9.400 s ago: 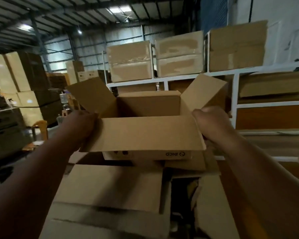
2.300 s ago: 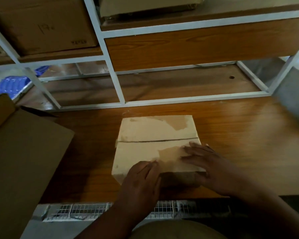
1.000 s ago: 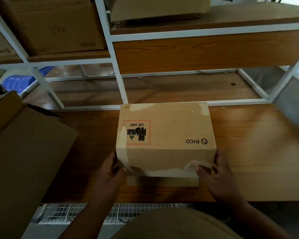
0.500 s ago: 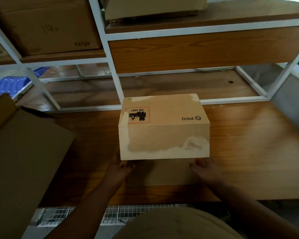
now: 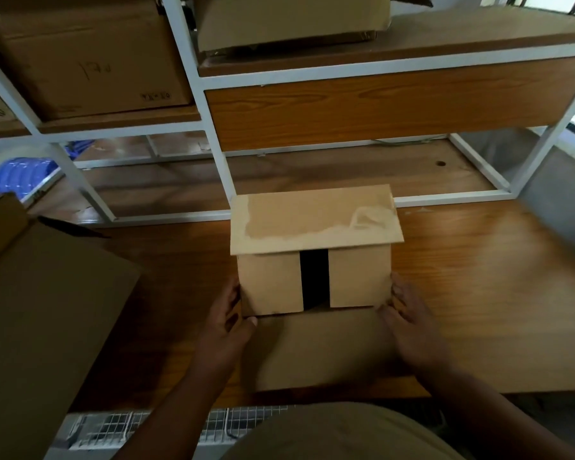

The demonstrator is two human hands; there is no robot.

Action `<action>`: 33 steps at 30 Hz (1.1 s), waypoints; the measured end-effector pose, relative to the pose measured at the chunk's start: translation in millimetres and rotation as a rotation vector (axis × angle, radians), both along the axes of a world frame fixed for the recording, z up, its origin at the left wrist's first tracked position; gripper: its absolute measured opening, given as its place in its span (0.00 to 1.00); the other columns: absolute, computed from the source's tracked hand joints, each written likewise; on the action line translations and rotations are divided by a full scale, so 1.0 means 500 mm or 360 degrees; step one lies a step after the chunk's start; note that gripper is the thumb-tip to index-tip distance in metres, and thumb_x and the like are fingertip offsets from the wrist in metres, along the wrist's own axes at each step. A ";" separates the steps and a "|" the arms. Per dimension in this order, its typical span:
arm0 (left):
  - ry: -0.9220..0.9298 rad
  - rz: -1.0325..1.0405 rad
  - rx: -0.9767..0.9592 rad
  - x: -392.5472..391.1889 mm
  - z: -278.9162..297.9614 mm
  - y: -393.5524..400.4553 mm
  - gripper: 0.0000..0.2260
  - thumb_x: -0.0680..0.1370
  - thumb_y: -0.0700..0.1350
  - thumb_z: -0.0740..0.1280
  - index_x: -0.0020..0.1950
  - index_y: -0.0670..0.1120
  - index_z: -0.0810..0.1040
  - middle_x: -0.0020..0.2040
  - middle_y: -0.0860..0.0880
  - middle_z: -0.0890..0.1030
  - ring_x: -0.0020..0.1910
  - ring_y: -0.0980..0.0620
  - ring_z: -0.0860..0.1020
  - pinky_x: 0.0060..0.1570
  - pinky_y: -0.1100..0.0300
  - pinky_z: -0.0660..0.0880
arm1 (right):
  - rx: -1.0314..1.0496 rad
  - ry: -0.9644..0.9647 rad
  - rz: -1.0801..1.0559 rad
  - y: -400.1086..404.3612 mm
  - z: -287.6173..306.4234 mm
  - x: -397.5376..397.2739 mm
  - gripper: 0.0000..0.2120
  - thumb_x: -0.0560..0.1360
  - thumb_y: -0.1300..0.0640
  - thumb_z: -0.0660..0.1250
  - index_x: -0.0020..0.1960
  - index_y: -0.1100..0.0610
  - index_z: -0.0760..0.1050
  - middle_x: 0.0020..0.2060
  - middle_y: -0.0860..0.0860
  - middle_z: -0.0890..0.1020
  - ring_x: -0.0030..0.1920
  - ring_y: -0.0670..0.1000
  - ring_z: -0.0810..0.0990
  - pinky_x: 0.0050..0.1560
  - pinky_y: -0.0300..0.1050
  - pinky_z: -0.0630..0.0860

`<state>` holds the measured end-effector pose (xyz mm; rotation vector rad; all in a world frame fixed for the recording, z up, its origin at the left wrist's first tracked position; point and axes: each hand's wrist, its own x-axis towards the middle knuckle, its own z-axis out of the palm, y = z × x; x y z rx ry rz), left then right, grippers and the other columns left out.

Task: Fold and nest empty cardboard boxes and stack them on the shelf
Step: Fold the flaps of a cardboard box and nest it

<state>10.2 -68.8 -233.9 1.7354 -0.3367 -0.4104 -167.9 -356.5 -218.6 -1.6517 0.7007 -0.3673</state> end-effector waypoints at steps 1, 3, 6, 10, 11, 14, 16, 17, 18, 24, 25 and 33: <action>0.0004 0.0049 -0.0014 -0.009 0.009 0.000 0.37 0.80 0.44 0.75 0.83 0.67 0.63 0.80 0.60 0.69 0.75 0.60 0.71 0.72 0.45 0.72 | -0.0046 -0.0024 0.0012 0.001 0.012 -0.003 0.23 0.85 0.55 0.69 0.77 0.38 0.70 0.62 0.27 0.76 0.57 0.28 0.77 0.53 0.38 0.73; 0.0002 0.0124 -0.0016 -0.025 0.026 -0.001 0.36 0.80 0.44 0.76 0.82 0.68 0.64 0.81 0.58 0.69 0.74 0.56 0.72 0.70 0.42 0.74 | -0.0104 -0.0047 0.0018 -0.001 0.022 -0.006 0.20 0.85 0.53 0.67 0.73 0.35 0.72 0.59 0.25 0.78 0.57 0.29 0.78 0.54 0.40 0.75; 0.0057 0.0190 -0.0066 -0.041 0.047 0.003 0.31 0.81 0.47 0.74 0.78 0.71 0.68 0.79 0.55 0.71 0.73 0.47 0.75 0.68 0.35 0.77 | -0.0174 0.0015 0.0038 0.007 0.031 -0.014 0.21 0.84 0.41 0.68 0.75 0.30 0.70 0.68 0.31 0.76 0.67 0.44 0.77 0.63 0.55 0.80; -0.0008 0.0202 0.0034 -0.061 0.057 0.021 0.29 0.83 0.45 0.72 0.80 0.65 0.68 0.75 0.55 0.74 0.71 0.49 0.76 0.66 0.40 0.78 | -0.0450 0.0251 0.0019 0.030 0.028 -0.030 0.28 0.82 0.41 0.70 0.80 0.37 0.66 0.75 0.43 0.70 0.74 0.51 0.69 0.71 0.61 0.74; -0.0036 0.0189 0.0086 -0.067 0.055 0.026 0.29 0.83 0.44 0.72 0.81 0.63 0.68 0.74 0.55 0.74 0.70 0.51 0.76 0.64 0.44 0.79 | -0.0515 0.0318 0.0038 0.038 0.030 -0.035 0.29 0.81 0.41 0.70 0.80 0.37 0.66 0.74 0.44 0.69 0.74 0.51 0.69 0.71 0.61 0.74; -0.0147 0.0144 0.0245 -0.075 0.044 0.038 0.26 0.83 0.44 0.72 0.76 0.66 0.70 0.69 0.58 0.75 0.66 0.56 0.76 0.58 0.51 0.79 | -0.0649 0.0478 0.0134 0.048 0.036 -0.041 0.29 0.81 0.39 0.70 0.79 0.37 0.64 0.73 0.44 0.67 0.75 0.52 0.67 0.70 0.58 0.73; -0.0359 0.0132 0.0482 -0.065 0.039 0.046 0.23 0.82 0.49 0.72 0.73 0.68 0.72 0.69 0.58 0.74 0.67 0.55 0.75 0.63 0.44 0.80 | -0.0843 0.0585 0.0189 0.041 0.043 -0.037 0.29 0.81 0.36 0.67 0.79 0.39 0.63 0.73 0.45 0.67 0.74 0.51 0.66 0.70 0.55 0.71; -0.0513 0.0109 0.0630 -0.055 0.038 0.048 0.21 0.82 0.53 0.72 0.73 0.65 0.73 0.71 0.57 0.73 0.69 0.54 0.74 0.66 0.42 0.78 | -0.0996 0.0605 0.0219 0.038 0.047 -0.033 0.28 0.81 0.34 0.64 0.78 0.40 0.64 0.72 0.46 0.67 0.73 0.51 0.66 0.70 0.55 0.70; -0.0680 0.0073 0.0751 -0.043 0.044 0.046 0.21 0.81 0.56 0.70 0.74 0.61 0.75 0.74 0.56 0.72 0.72 0.53 0.72 0.69 0.43 0.76 | -0.1154 0.0588 0.0239 0.034 0.052 -0.025 0.29 0.80 0.31 0.60 0.77 0.41 0.65 0.72 0.46 0.68 0.73 0.52 0.67 0.70 0.56 0.71; -0.1323 -0.0303 0.1331 0.049 0.089 -0.024 0.30 0.80 0.65 0.56 0.78 0.54 0.71 0.76 0.53 0.74 0.73 0.51 0.72 0.72 0.49 0.73 | -0.1623 0.0603 0.0316 0.009 0.072 0.060 0.35 0.79 0.31 0.50 0.81 0.47 0.65 0.81 0.50 0.67 0.79 0.56 0.66 0.77 0.62 0.68; -0.1377 -0.0308 0.1353 0.061 0.091 -0.038 0.30 0.80 0.65 0.56 0.79 0.53 0.70 0.77 0.52 0.73 0.74 0.50 0.71 0.73 0.50 0.72 | -0.1637 0.0613 0.0346 0.003 0.073 0.072 0.36 0.80 0.31 0.49 0.83 0.46 0.62 0.83 0.50 0.64 0.82 0.56 0.63 0.80 0.62 0.65; -0.1494 -0.0419 0.1389 0.167 0.113 -0.162 0.36 0.81 0.63 0.53 0.86 0.50 0.57 0.86 0.48 0.59 0.85 0.47 0.57 0.82 0.45 0.63 | -0.1742 0.0557 0.0383 -0.055 0.110 0.179 0.37 0.83 0.30 0.51 0.87 0.44 0.48 0.88 0.48 0.45 0.87 0.55 0.45 0.85 0.63 0.53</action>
